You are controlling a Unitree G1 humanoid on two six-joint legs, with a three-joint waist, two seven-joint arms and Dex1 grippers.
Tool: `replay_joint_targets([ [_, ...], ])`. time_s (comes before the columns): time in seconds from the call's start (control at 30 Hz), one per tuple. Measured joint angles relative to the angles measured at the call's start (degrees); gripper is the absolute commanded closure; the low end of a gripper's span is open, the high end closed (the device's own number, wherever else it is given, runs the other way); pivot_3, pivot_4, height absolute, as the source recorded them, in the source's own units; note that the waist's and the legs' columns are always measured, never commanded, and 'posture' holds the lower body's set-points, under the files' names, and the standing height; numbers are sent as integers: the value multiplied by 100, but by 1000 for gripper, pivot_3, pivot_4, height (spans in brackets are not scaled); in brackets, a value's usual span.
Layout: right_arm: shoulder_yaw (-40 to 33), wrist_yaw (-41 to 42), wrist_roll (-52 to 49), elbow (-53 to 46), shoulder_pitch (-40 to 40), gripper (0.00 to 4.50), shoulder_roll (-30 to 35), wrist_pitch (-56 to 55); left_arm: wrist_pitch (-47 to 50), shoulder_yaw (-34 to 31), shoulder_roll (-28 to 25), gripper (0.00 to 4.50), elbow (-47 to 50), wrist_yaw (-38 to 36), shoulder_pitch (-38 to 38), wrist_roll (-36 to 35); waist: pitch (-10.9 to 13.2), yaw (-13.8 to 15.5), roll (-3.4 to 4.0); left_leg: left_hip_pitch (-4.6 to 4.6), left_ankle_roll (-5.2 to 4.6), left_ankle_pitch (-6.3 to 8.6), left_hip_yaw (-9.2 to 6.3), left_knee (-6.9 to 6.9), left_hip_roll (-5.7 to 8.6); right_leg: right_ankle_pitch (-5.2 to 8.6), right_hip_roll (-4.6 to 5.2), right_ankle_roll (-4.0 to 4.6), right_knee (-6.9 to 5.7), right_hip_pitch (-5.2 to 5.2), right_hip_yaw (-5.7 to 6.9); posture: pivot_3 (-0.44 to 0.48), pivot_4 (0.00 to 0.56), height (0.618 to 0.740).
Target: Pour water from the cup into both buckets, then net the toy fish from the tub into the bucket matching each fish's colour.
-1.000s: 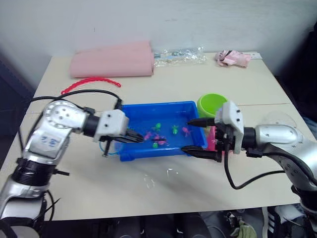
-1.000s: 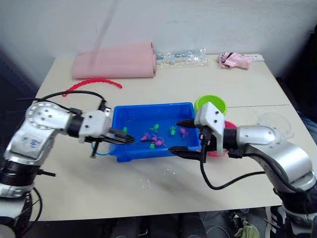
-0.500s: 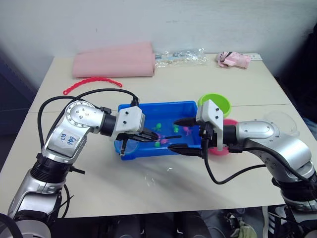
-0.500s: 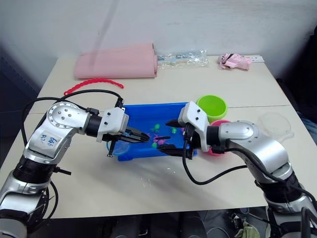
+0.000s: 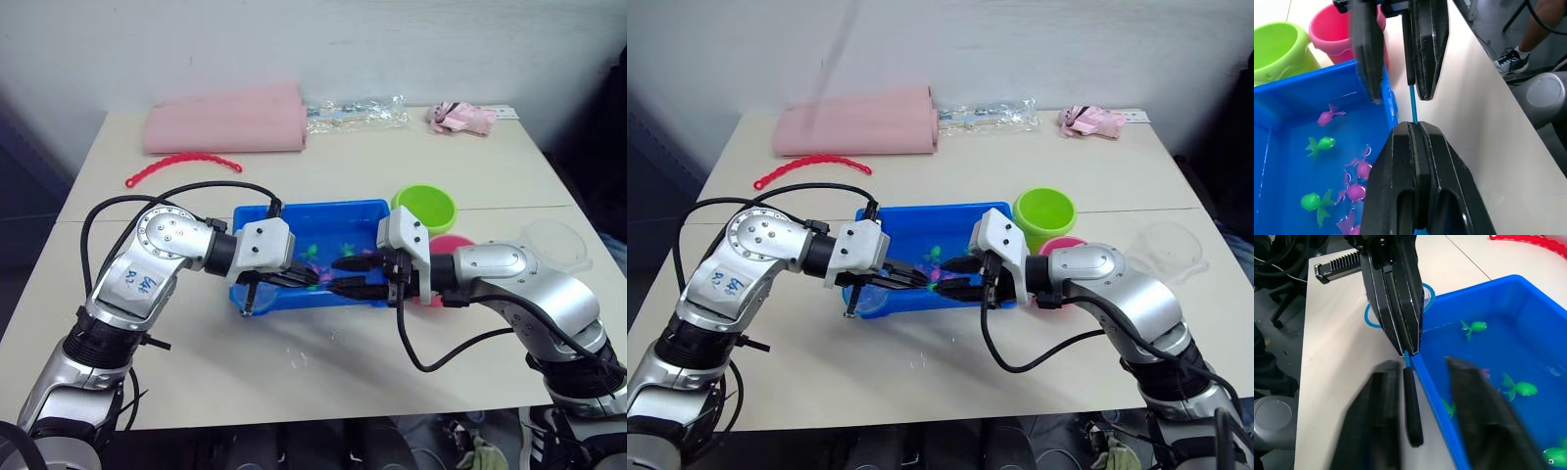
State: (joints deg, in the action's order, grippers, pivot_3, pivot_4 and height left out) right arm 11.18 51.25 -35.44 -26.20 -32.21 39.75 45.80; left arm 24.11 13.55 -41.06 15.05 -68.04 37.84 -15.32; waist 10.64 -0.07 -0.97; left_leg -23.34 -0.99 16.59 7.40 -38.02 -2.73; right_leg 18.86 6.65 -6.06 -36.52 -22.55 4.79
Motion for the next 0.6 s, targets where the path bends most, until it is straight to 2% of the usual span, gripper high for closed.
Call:
replay_joint_targets([
  [0.17,2,39,7,-9,1,4443,-2,44,15,10,1,4500,0,2,-4,3,0,0,0,0,0,0,0,-1,0,0,0,0,-1,0,-1,0,150,740],
  [0.3,2,47,74,-7,20,4500,-2,22,-79,-123,27,3150,-15,-8,-52,-125,0,0,0,0,0,0,0,-1,0,0,0,0,-1,0,0,0,150,740],
  [0.43,-17,96,115,-16,135,4500,1,-123,352,-871,360,1330,38,45,72,-1214,1,2,-2,-2,0,0,-4,-5,-2,0,1,0,-2,1,1,0,150,740],
  [0.47,-45,133,113,-27,200,4500,25,-180,424,-1169,341,783,16,81,213,-1451,2,0,-3,-2,0,0,-4,-7,-1,0,1,0,-3,1,0,0,150,740],
  [0.53,-137,190,95,-49,284,4500,127,-196,425,-1536,179,33,-48,91,288,-1605,2,-1,-3,1,0,0,-3,-6,0,0,1,0,-3,2,0,0,150,740],
  [0.6,-440,243,39,-65,480,4500,418,-150,407,-1934,-89,33,-289,74,197,-1701,2,-12,-3,3,0,0,1,-3,0,0,0,0,-3,2,-2,0,150,740],
])
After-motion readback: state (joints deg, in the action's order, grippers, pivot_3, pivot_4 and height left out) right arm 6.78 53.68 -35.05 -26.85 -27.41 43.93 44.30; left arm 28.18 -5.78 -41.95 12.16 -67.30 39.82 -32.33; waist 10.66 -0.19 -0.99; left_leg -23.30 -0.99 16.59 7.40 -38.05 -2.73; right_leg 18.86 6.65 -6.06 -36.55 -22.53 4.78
